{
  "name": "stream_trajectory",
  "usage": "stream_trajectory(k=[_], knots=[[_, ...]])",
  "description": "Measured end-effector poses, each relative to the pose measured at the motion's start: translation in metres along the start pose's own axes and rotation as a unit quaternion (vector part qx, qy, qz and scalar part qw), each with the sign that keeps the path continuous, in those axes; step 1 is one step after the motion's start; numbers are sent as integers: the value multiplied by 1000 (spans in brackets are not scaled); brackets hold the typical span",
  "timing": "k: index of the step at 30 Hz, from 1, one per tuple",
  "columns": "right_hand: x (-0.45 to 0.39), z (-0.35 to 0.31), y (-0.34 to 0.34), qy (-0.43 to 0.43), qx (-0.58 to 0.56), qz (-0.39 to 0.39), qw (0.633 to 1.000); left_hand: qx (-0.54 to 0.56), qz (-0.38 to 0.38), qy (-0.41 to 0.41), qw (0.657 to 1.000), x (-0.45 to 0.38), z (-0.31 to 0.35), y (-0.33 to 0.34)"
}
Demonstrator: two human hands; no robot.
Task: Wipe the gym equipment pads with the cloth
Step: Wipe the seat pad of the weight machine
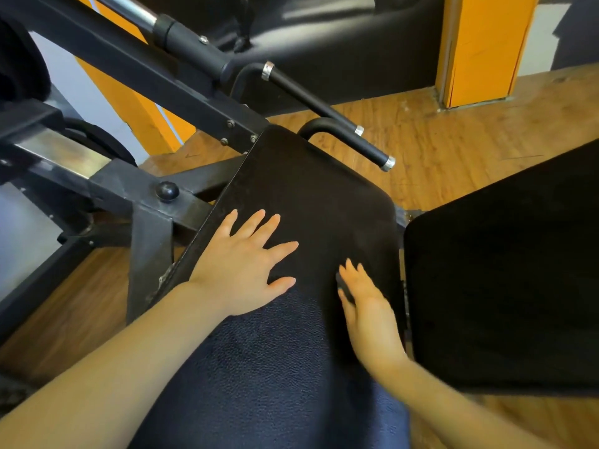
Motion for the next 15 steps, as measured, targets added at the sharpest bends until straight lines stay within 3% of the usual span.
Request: stream_trajectory(k=[3,9,15], knots=[[11,13,5,15,-18,-3,1000,24,32,-12,999,-6,0,-7],[-93,38,7,119,2,20,993,12,28,-8,999,-10,2,-2],[-21,24,1,80,17,21,996,10,52,-2,999,-11,1,-2]])
Point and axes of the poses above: each hand's wrist, its own x-axis away from the middle knuckle, its own y-axis out of the palm, z = x × y, the point moved 10 cm from there along -x, towards the middle knuckle, and after that the axes turned 12 degrees about x, right-handed, at the moved point
